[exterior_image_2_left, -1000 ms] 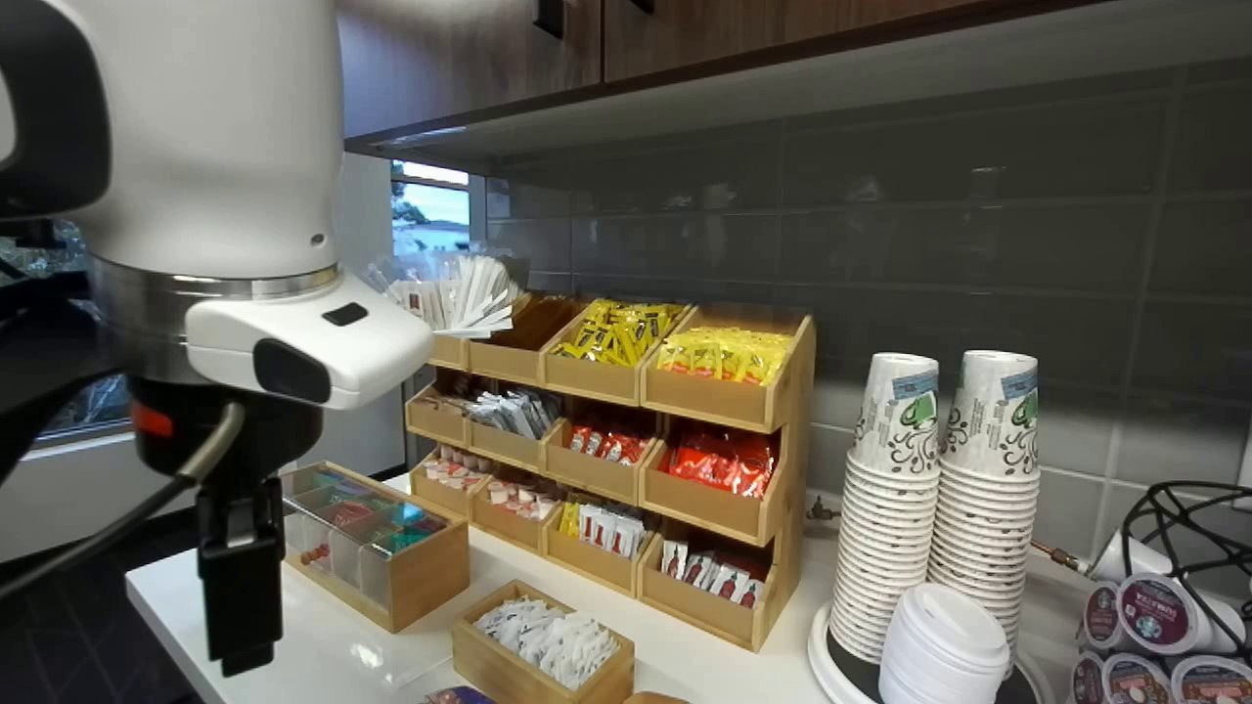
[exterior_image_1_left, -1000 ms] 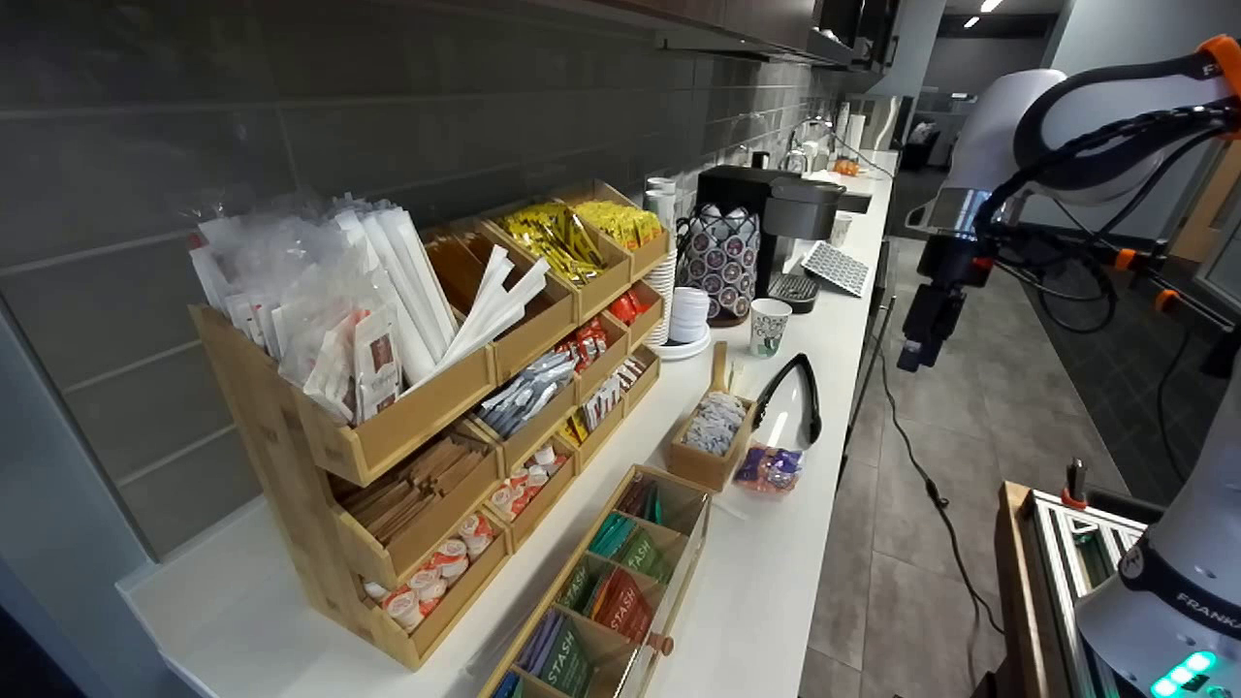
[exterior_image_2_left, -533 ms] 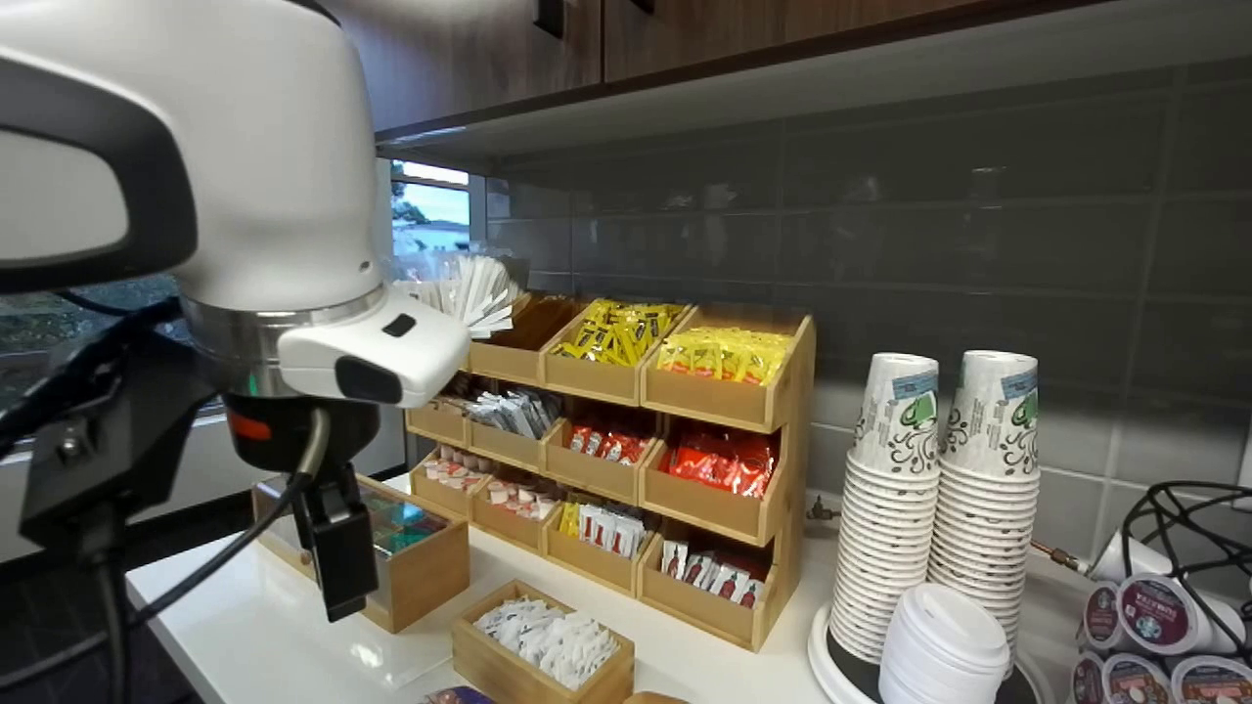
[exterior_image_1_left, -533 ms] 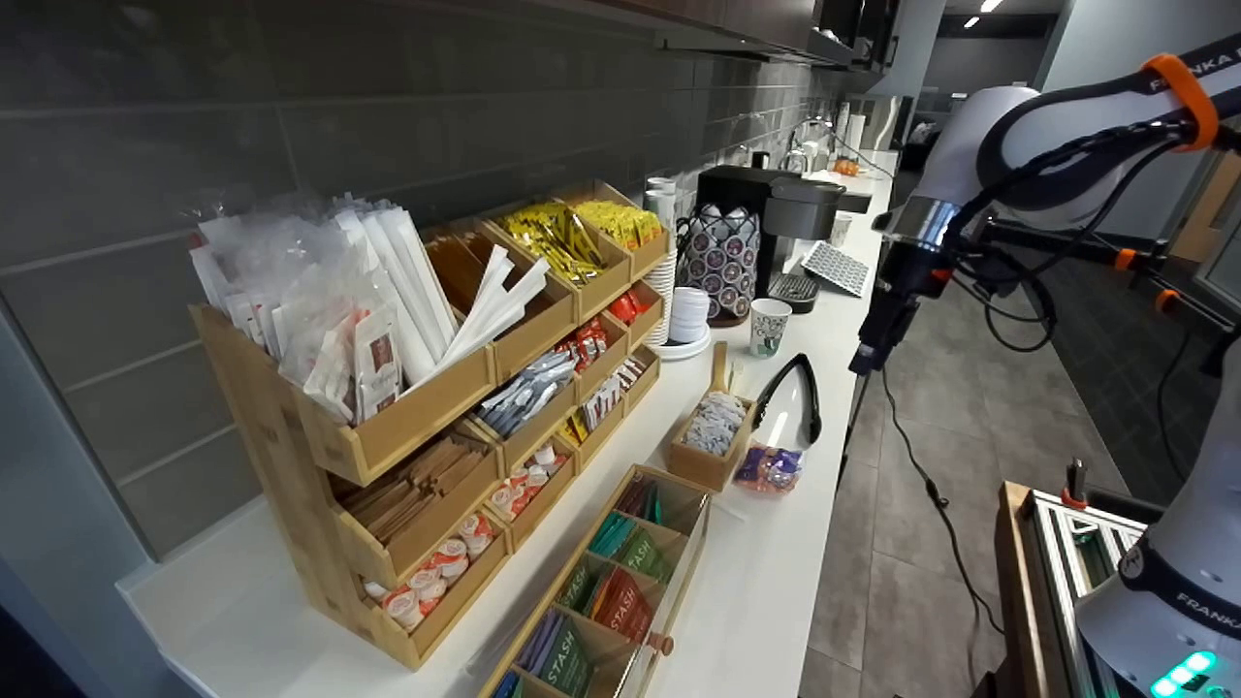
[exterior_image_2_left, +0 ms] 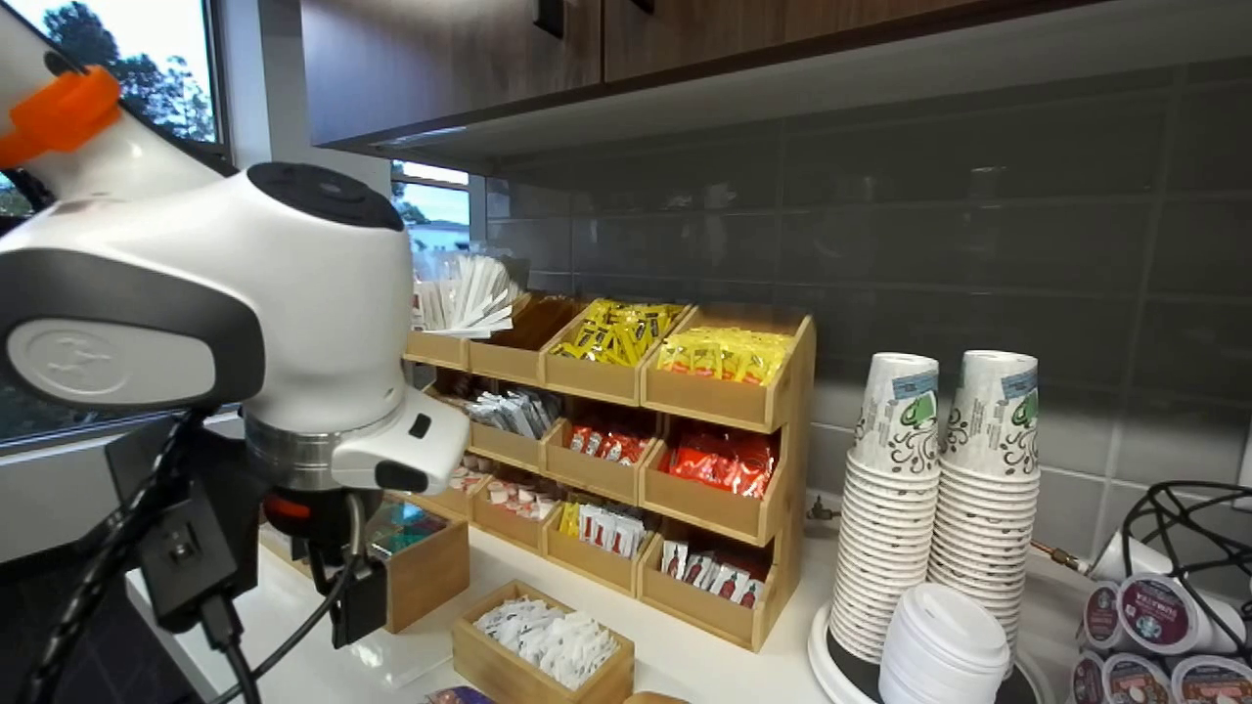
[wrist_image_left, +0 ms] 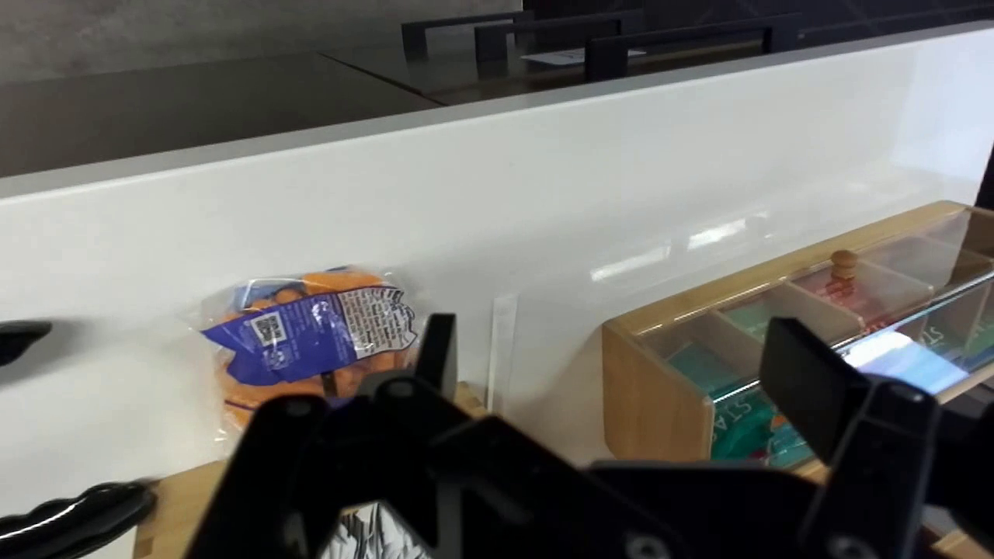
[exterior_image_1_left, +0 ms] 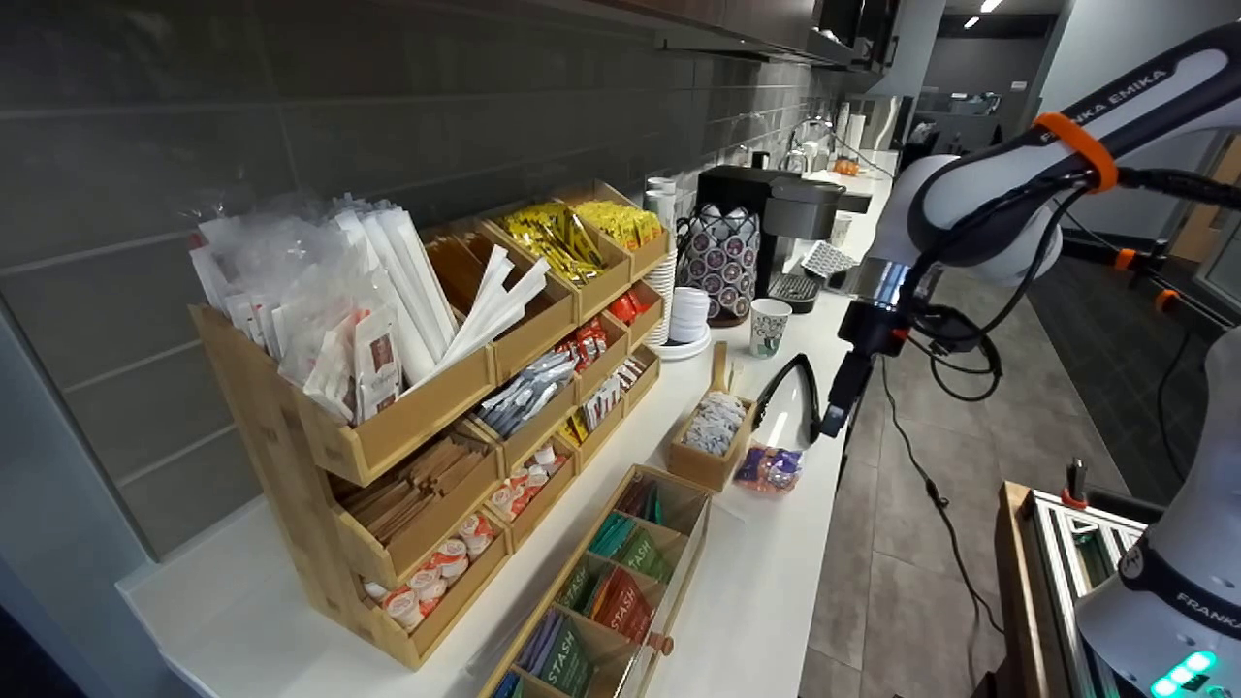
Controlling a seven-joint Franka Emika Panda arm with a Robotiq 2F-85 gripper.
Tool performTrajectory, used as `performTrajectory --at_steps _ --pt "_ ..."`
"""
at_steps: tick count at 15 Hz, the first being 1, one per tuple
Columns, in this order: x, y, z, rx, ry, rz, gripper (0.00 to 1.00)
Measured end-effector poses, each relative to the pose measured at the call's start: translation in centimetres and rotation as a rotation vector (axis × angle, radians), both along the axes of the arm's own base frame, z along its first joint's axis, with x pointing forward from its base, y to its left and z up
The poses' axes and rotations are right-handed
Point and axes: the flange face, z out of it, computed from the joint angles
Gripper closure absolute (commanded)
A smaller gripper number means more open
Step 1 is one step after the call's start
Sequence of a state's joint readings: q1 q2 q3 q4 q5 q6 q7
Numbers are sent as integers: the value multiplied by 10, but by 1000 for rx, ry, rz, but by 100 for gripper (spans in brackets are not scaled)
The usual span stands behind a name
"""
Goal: Move the right wooden box to the right, then put the white object on the top shelf
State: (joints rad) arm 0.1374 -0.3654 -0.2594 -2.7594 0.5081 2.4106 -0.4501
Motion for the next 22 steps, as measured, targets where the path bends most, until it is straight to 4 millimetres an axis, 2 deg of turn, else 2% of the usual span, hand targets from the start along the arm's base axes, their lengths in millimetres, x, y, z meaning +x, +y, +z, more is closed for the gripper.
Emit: performTrajectory --at_steps 4,7,11,12,18,22 --pt "8 16 -30 4 -42 53 42" --pt "16 31 -47 0 -76 93 65" --pt "38 52 -61 -35 -136 162 95" --pt "45 57 -63 -45 -151 178 100" --pt "90 77 -78 -103 -216 267 100" --pt "112 82 -87 -141 -240 291 100"
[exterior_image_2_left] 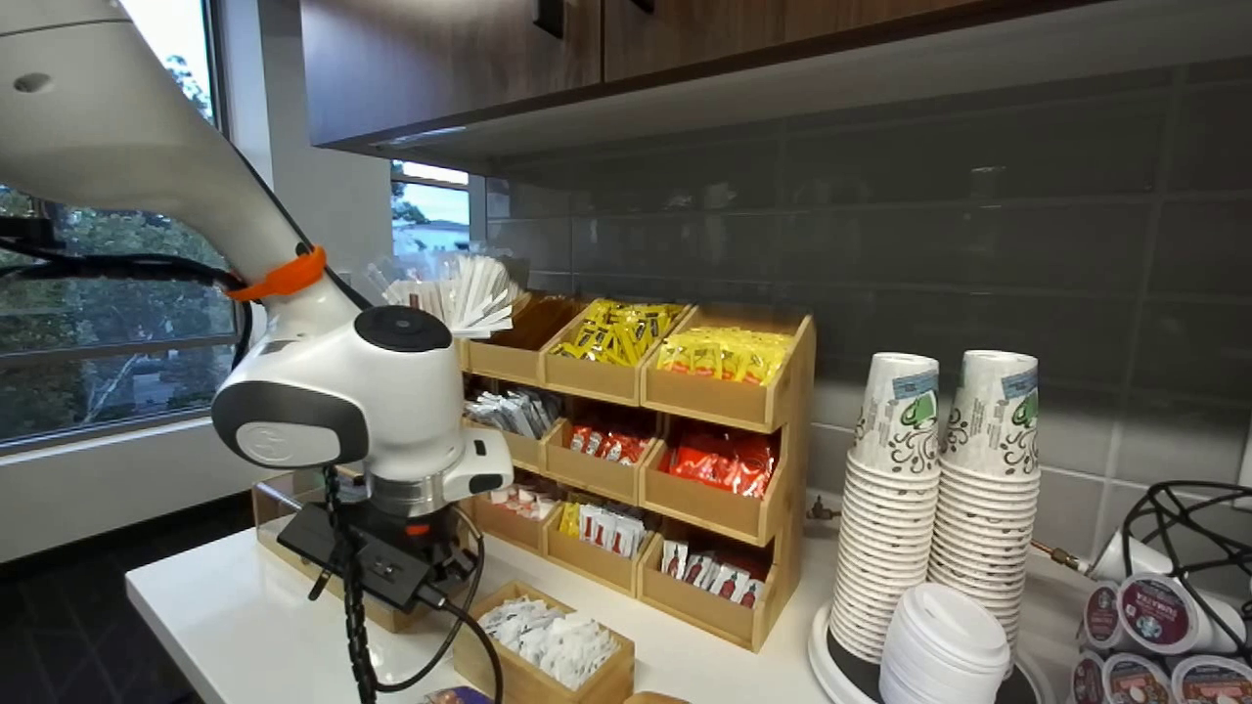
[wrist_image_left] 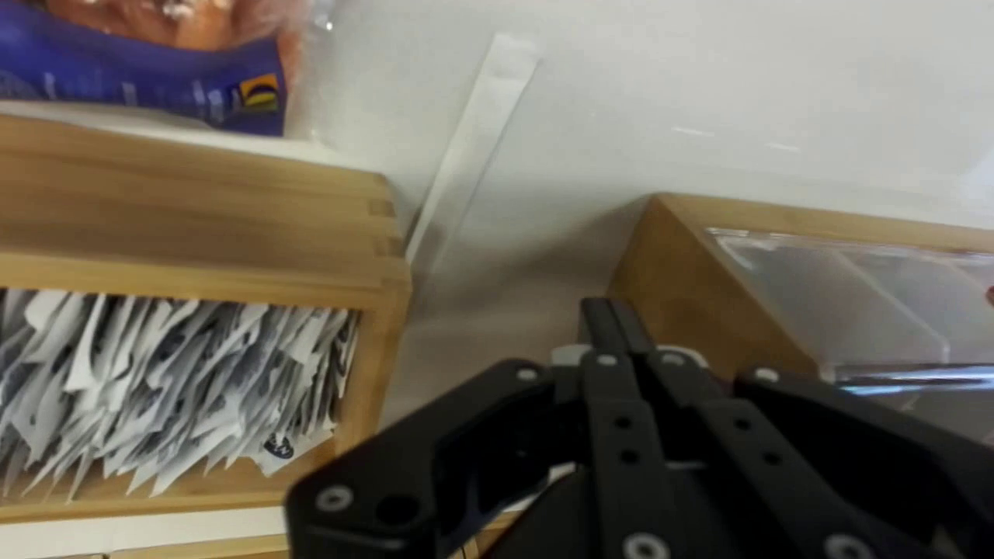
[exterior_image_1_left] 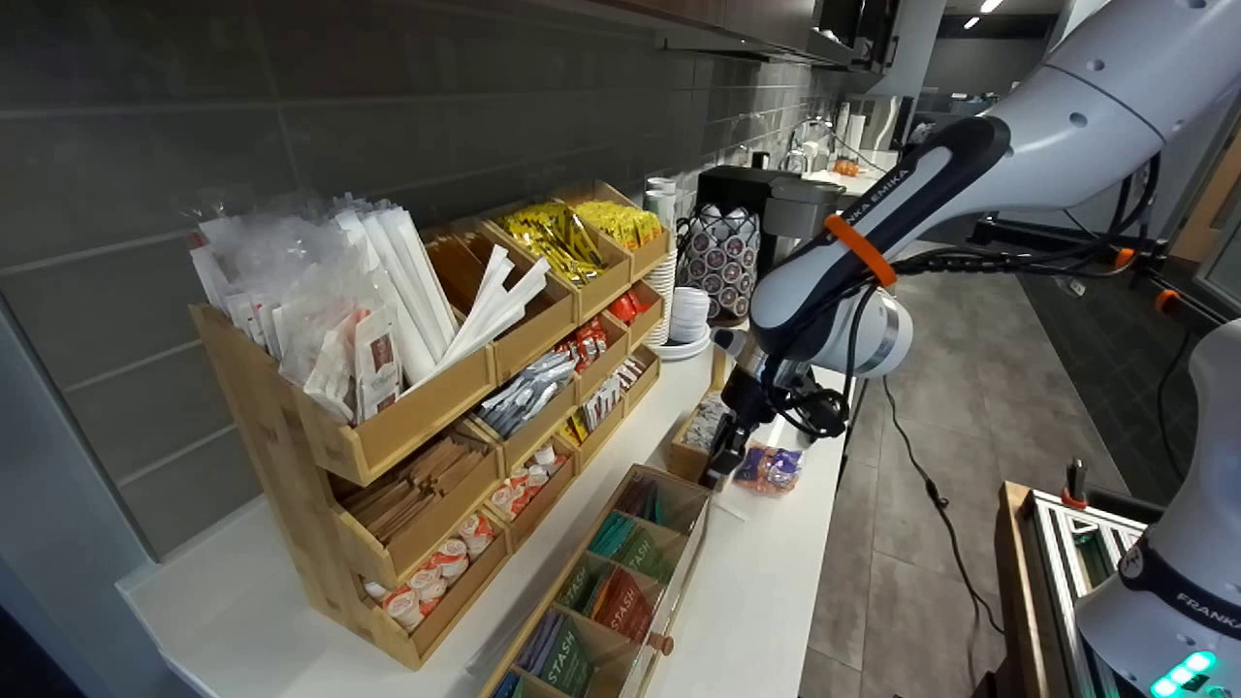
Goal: Move the right wooden box to the right, then put the white object on the top shelf
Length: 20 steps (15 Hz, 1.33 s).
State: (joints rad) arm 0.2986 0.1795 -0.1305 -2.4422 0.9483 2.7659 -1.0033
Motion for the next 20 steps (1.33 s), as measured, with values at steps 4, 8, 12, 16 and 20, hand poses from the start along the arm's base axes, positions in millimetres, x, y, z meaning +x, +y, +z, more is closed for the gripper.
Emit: performTrajectory --at_steps 4,8,12,16,20 --pt "18 0 -2 -25 -28 3 100" --pt "27 -8 1 -65 -48 9 100" --pt "32 -27 6 -126 -56 -6 100" --pt "36 -43 8 -177 -40 -28 100" --pt "40 -56 8 -253 -13 -40 100"
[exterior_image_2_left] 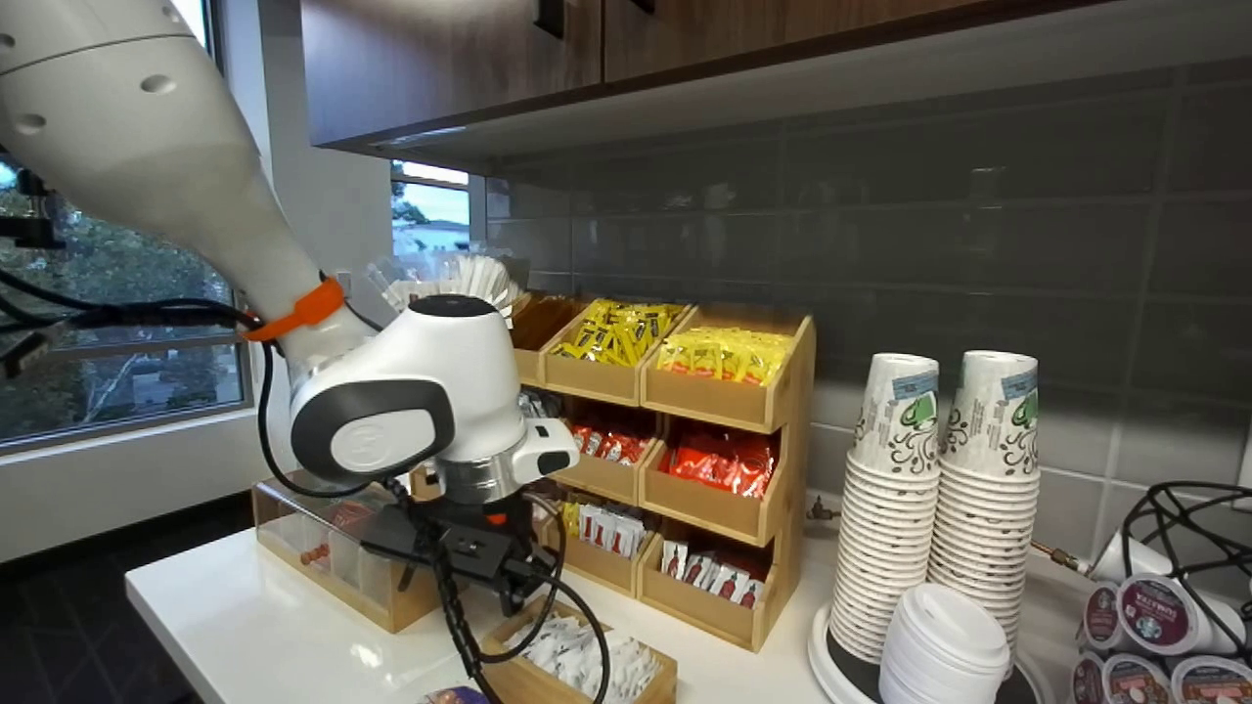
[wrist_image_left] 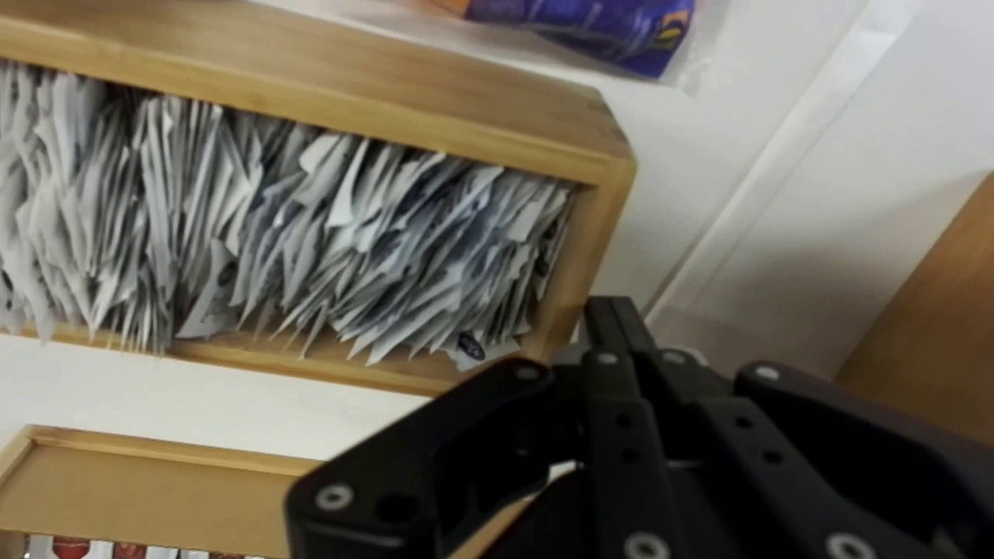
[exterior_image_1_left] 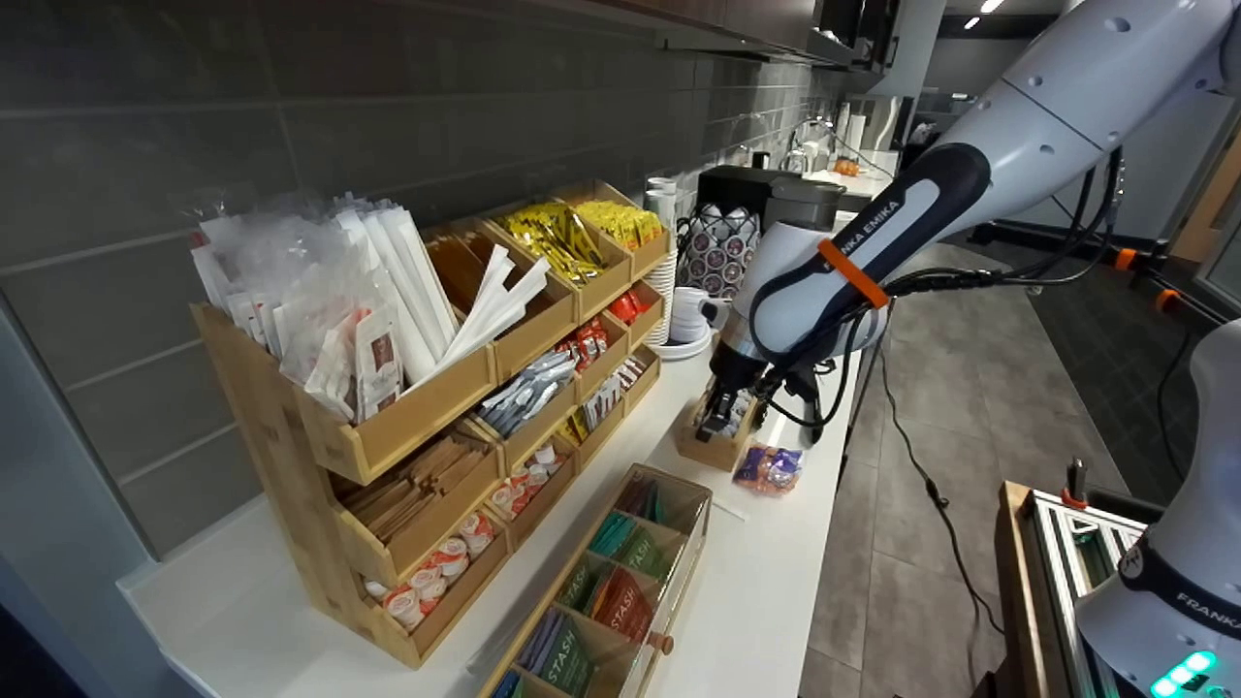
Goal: Move the right wooden box to the right, then put the white object on the top shelf
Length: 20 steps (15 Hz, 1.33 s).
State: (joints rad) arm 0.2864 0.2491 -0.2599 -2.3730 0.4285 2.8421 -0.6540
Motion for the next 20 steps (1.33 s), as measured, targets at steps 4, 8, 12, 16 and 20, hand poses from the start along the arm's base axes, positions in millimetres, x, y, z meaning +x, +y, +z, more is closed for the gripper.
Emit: performTrajectory --at_steps 4,8,12,16,20 --pt "3 -15 0 -94 22 -22 100" --pt "4 -10 5 -72 15 -61 70" --pt "7 21 7 5 11 -77 41" --pt "9 37 1 31 21 -76 12" --pt "19 36 -7 47 24 -91 0"
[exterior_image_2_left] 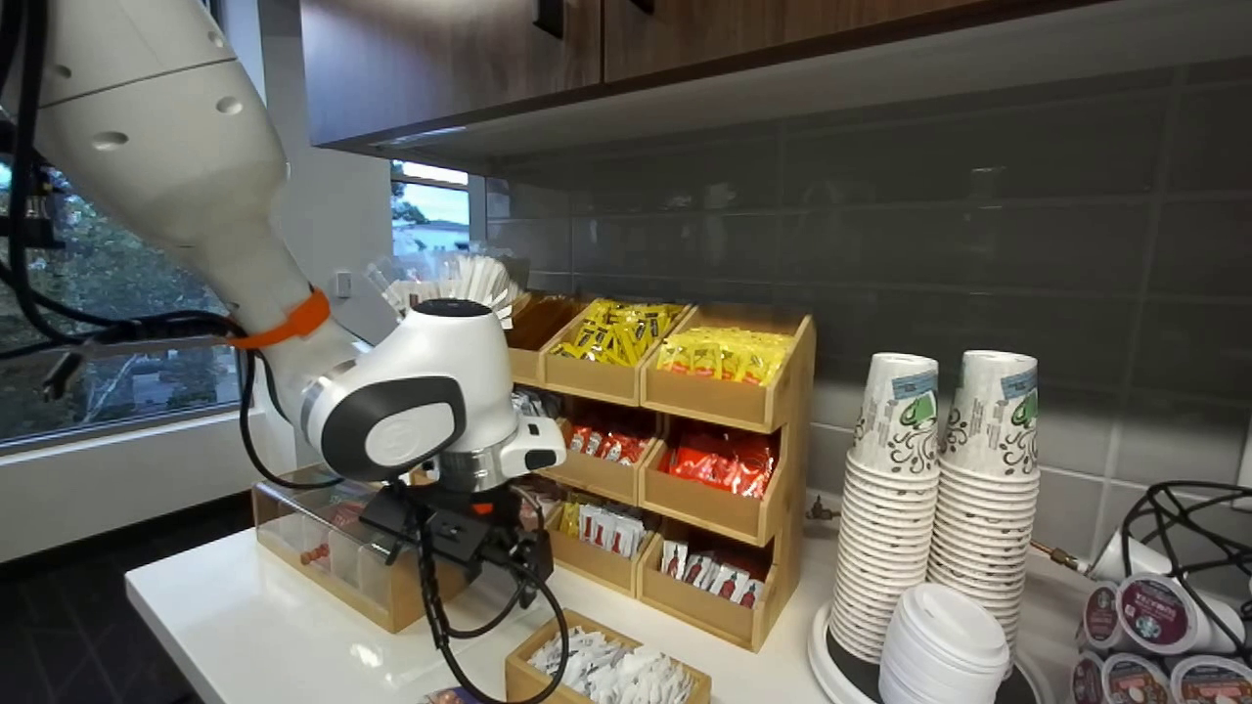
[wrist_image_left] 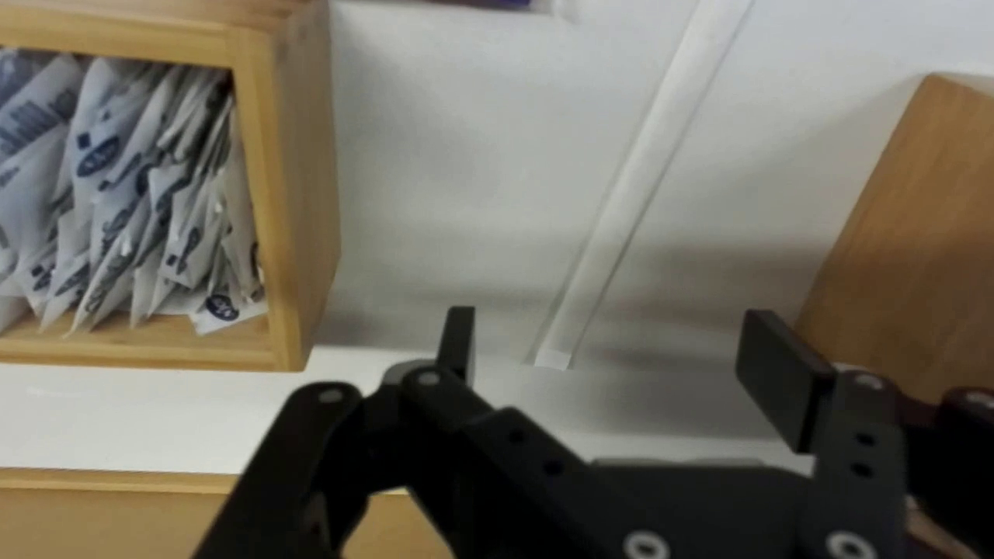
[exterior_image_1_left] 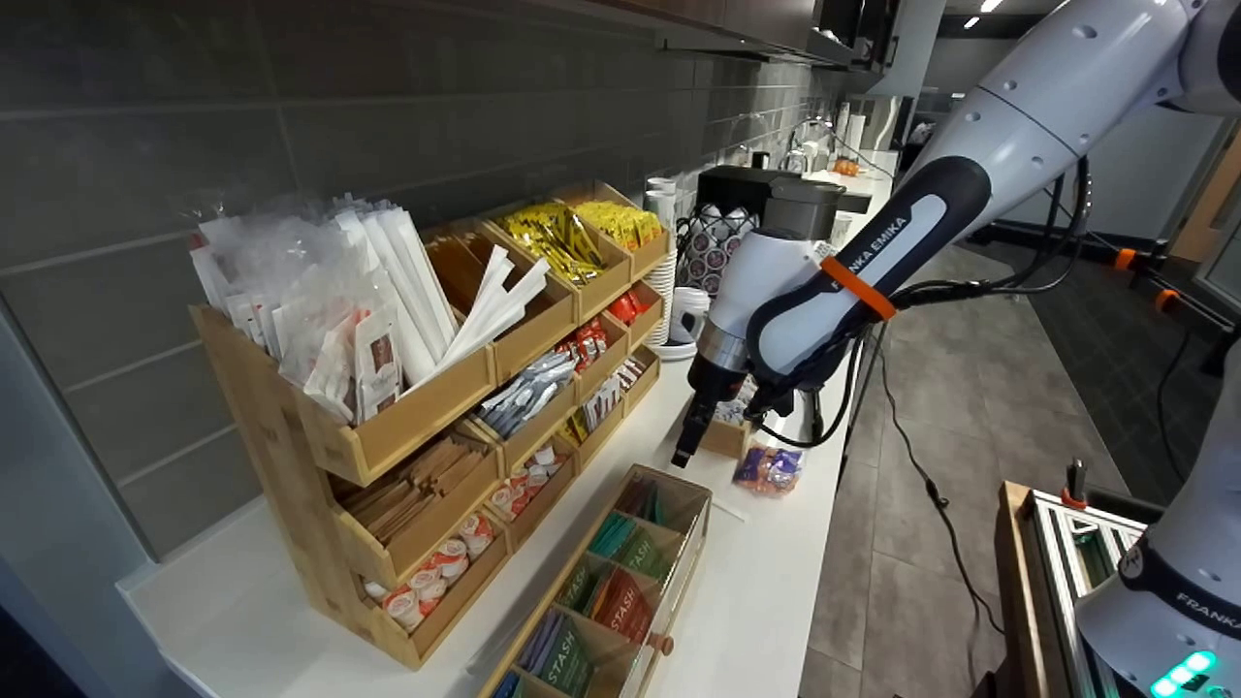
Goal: Move the right wooden box to the right, then put the white object on the top shelf
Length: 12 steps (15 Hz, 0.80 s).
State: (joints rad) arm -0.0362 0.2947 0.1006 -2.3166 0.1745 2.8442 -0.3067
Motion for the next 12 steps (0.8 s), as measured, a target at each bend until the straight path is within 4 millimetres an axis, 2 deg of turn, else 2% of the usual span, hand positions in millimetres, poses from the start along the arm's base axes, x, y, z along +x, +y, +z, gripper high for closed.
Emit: performTrajectory --at_steps 9,10,11,12 --pt "21 -2 -27 34 -23 -32 2" --pt "22 -2 -30 36 -23 -34 4" --pt "24 -2 -33 37 -23 -36 12" --pt "25 -2 -36 39 -21 -39 24"
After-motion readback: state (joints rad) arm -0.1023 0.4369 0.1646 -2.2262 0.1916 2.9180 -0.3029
